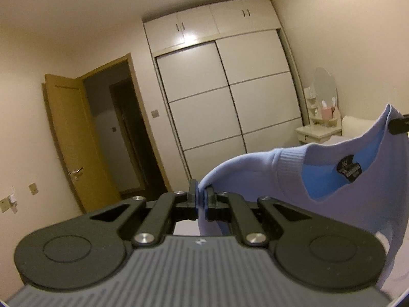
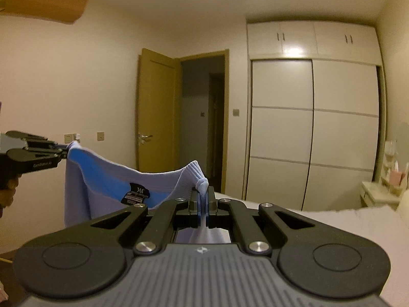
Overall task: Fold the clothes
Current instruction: 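Hold the sweatshirt up by its shoulders with both grippers and shake it out, then lay the sweatshirt flat on the bed and open both grippers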
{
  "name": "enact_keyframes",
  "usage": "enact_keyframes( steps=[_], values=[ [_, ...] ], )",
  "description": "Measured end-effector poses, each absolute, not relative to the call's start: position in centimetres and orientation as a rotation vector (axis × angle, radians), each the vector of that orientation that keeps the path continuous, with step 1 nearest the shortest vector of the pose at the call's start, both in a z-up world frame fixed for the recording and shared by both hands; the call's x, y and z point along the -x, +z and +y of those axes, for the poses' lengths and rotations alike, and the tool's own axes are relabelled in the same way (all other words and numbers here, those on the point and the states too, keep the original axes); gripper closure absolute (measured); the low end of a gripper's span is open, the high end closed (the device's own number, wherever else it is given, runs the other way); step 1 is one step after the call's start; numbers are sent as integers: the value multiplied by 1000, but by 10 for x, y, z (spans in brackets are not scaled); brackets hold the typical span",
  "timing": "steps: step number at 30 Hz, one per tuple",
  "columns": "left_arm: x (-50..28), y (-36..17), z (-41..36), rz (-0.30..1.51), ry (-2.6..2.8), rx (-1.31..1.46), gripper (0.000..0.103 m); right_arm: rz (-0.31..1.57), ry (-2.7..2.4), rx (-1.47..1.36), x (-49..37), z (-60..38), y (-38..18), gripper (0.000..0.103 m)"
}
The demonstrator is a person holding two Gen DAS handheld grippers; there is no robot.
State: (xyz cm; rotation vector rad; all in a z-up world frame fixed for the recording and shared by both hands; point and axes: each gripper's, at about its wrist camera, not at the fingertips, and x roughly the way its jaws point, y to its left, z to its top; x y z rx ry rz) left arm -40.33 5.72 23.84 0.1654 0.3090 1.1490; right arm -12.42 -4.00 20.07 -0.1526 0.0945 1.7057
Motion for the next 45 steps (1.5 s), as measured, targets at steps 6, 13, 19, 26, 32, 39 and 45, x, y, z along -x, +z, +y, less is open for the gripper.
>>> enact_keyframes(
  steps=[6,13,19,26,32,39,45],
  values=[
    [364,224,150,388,1065,-135,99,125,1650,185,111,12,200,101],
    [269,72,373,721,985,146,68,520,1417,327,58,221,92,90],
    [238,-66,449,1031,945,306,70,813,1163,385,34,316,-27,50],
    [246,-148,434,1167,844,440,70,981,1030,410,53,271,-113,47],
    [265,-163,419,1191,828,482,69,1097,936,375,58,216,-149,47],
    [288,-168,390,1227,859,518,69,1159,903,397,53,176,-165,47],
    [329,-176,354,1236,891,611,60,1202,895,466,55,129,-187,42]
  ],
)
